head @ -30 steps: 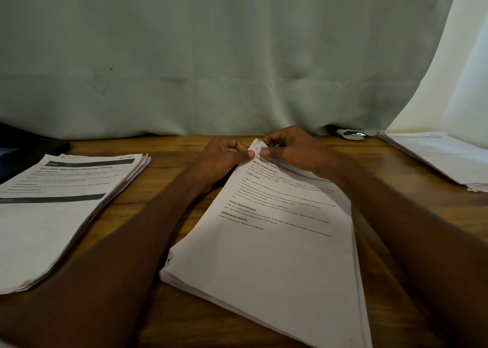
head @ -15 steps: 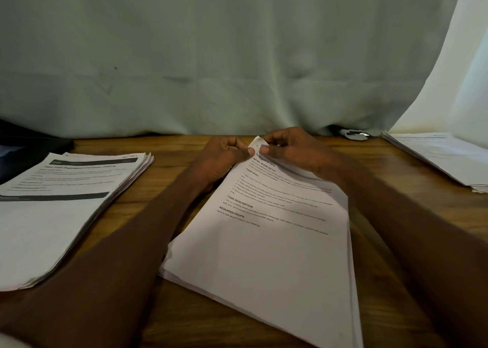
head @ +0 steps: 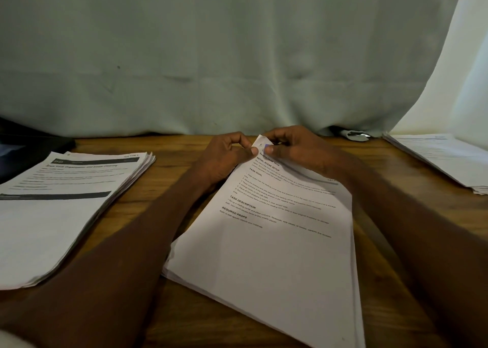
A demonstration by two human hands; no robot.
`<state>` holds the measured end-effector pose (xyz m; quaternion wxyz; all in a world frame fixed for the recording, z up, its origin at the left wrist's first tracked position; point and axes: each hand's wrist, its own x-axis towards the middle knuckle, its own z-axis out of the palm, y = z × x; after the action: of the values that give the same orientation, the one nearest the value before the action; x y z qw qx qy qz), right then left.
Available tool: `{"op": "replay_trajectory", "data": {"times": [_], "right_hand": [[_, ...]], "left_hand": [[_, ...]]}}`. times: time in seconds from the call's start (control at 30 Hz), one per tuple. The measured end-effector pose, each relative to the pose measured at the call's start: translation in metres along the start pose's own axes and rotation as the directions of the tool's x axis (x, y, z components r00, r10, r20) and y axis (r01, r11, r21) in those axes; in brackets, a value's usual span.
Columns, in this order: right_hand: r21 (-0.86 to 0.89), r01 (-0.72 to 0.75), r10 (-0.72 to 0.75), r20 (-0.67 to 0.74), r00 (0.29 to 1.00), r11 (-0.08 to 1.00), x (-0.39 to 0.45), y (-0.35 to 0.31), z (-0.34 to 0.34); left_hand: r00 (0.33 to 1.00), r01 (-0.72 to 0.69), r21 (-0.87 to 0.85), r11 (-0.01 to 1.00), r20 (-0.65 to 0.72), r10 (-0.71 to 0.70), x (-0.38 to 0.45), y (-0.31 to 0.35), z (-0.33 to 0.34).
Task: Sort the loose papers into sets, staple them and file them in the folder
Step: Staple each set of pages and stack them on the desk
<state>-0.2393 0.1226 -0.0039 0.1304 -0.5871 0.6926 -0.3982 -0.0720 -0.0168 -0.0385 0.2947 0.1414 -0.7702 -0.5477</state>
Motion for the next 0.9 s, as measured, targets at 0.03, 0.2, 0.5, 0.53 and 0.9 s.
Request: {"op": "replay_trajectory", "data": {"times": [0.03,0.2,0.5,0.53,0.9], "right_hand": [[-0.006,0.001,-0.001,-0.015,1.000,1.000,0.000,0.000,0.001],[-0.025,-0.003,0.002,-0.056,0.998,1.000,0.002,0.001,0.008],[-0.107,-0.059,0.042,-0.158,0.987,0.993,0.004,-0.011,0.018],[-0.116,-0.066,0.043,-0.185,0.982,0.991,0.005,-0.013,0.020],[0.011,-0.054,0.055,-0.070,0.996,0.998,0.004,-0.005,0.015]], "left_hand": [[1.000,-0.004,0.001,1.000,-0.001,0.004,0.000,0.000,0.000],[1.000,-0.017,0.018,1.000,0.005,0.016,0.000,0.000,0.001],[1.000,-0.021,0.029,0.999,-0.015,0.022,0.003,-0.002,0.001],[0.999,-0.022,0.033,0.999,-0.026,0.023,0.003,-0.002,0.001],[0.997,0.021,0.035,0.999,-0.072,-0.019,0.008,-0.008,-0.001]]}}
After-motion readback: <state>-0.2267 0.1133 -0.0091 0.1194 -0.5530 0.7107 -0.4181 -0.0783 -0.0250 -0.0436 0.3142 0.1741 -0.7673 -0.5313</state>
